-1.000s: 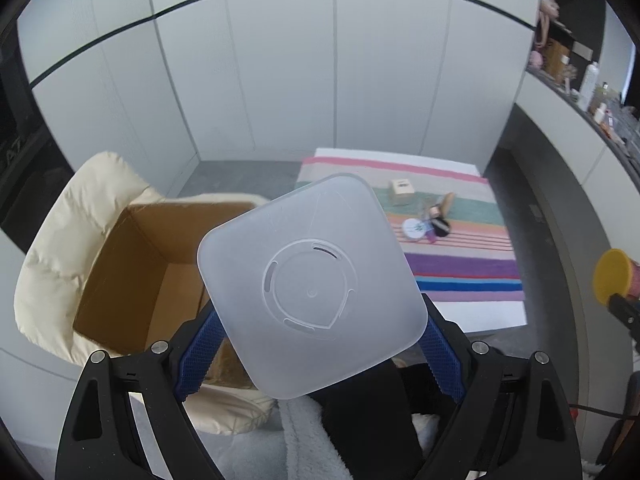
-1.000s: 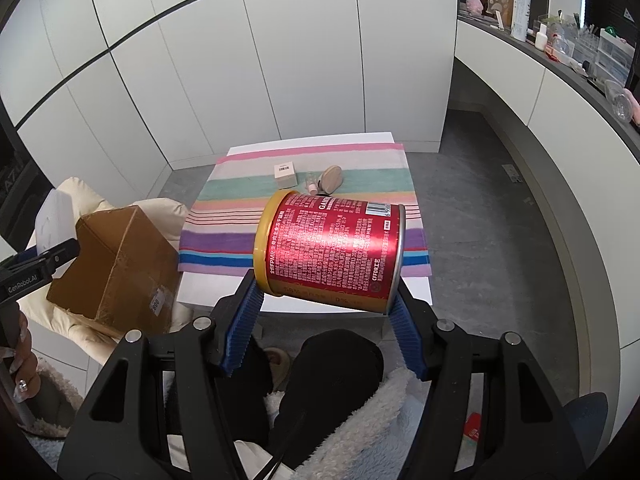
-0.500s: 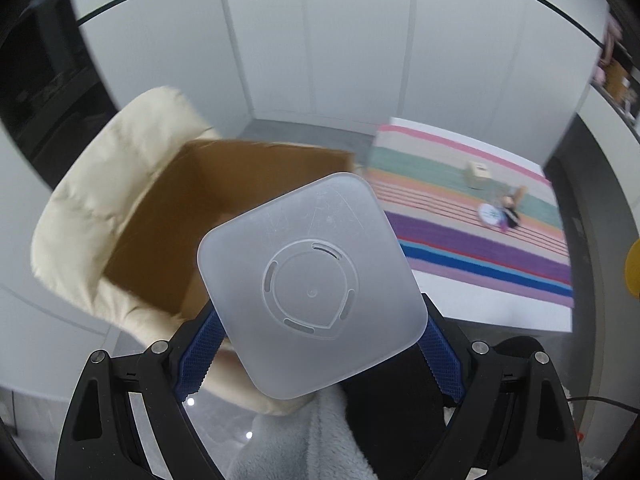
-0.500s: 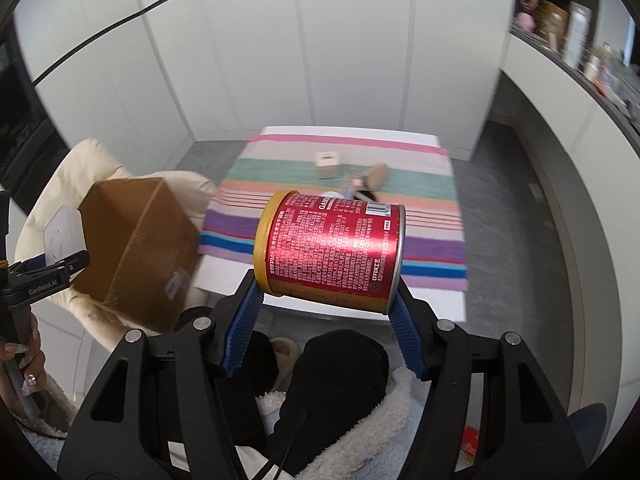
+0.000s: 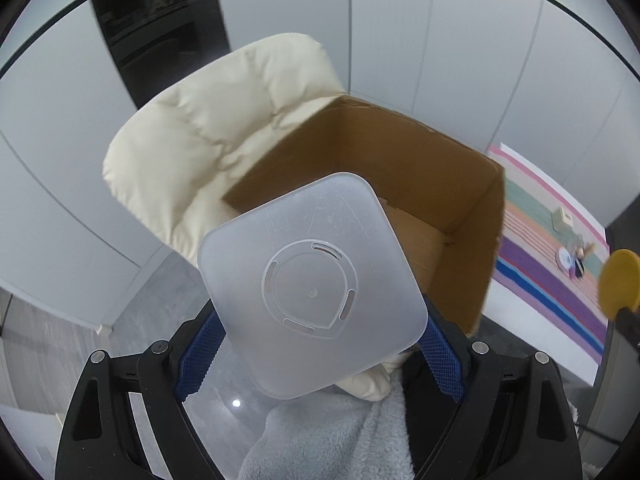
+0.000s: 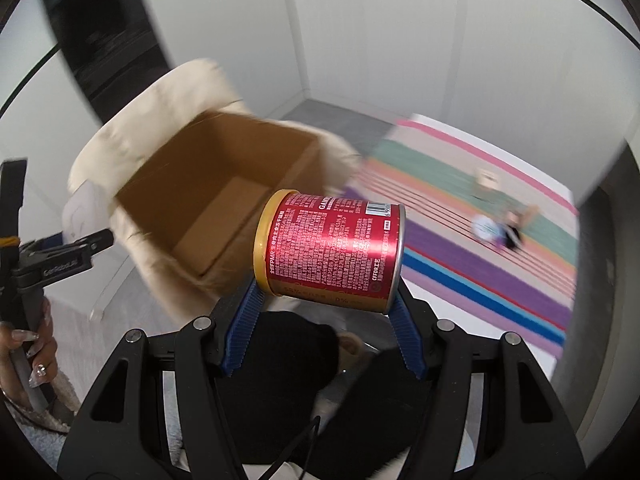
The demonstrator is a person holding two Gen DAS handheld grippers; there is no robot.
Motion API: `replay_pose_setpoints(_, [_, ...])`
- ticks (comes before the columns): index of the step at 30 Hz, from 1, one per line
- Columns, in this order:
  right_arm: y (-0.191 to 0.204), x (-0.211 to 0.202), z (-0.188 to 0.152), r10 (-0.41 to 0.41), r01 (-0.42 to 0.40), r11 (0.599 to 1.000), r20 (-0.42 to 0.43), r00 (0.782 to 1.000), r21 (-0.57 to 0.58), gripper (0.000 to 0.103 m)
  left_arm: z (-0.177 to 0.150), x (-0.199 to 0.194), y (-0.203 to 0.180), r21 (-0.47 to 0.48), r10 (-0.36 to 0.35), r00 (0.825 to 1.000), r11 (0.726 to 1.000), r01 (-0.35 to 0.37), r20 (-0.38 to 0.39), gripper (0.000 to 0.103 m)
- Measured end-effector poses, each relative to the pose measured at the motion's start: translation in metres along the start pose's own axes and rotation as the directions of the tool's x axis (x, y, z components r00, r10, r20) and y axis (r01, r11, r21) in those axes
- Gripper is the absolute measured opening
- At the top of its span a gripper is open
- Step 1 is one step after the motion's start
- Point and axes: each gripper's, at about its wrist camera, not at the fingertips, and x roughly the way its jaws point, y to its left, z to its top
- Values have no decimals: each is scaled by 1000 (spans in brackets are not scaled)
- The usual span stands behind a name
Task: Organize objects
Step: 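Drop the clear lid into the cardboard box with the left gripper while the right drops the can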
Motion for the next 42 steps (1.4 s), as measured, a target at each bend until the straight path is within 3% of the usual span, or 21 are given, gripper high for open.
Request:
replay_pose_setpoints(4, [45,18,9,78,-79,993,-15,997,-87,64,2,-1,5,-14,-1,1000,1000,1,12,90])
replay_pose_setpoints(9, [69,38,14,98,-103,984,-42,994,-145,64,9,2,-3,24,-47,998,999,46,41,90])
replay_pose_setpoints(14, [77,56,23,75,-84,980,-54,996,-183,64,24,16,-7,27,-61,997,998,60,40,90])
replay_pose_setpoints(24, [92,106,46,88,-108,965,-95,992,-239,64,56,78,4,-41,-33,997,999,30,-68,90])
replay_pose_setpoints(32, [100,144,72,79,-106,958,-110,991,-265,64,94,103,-9,5,25,999,1000,-25,-40,90])
replay_pose_setpoints(37, [100,160,86,82,-107,961,-106,991,-255,65,112,115,-13,9,-2,999,1000,2,-37,91])
replay_pose_setpoints(39, [102,161,89,88,-111,958,-97,991,-263,70,112,124,-15,33,-31,997,999,33,-65,91])
replay_pose_setpoints(41, [103,161,92,101,-121,959,-87,991,-258,93,108,131,-12,23,-71,993,997,73,-93,91])
replay_pose_setpoints(42, [102,159,93,127,-140,958,-69,990,-250,94,105,136,-10,9,-90,990,996,92,-113,91])
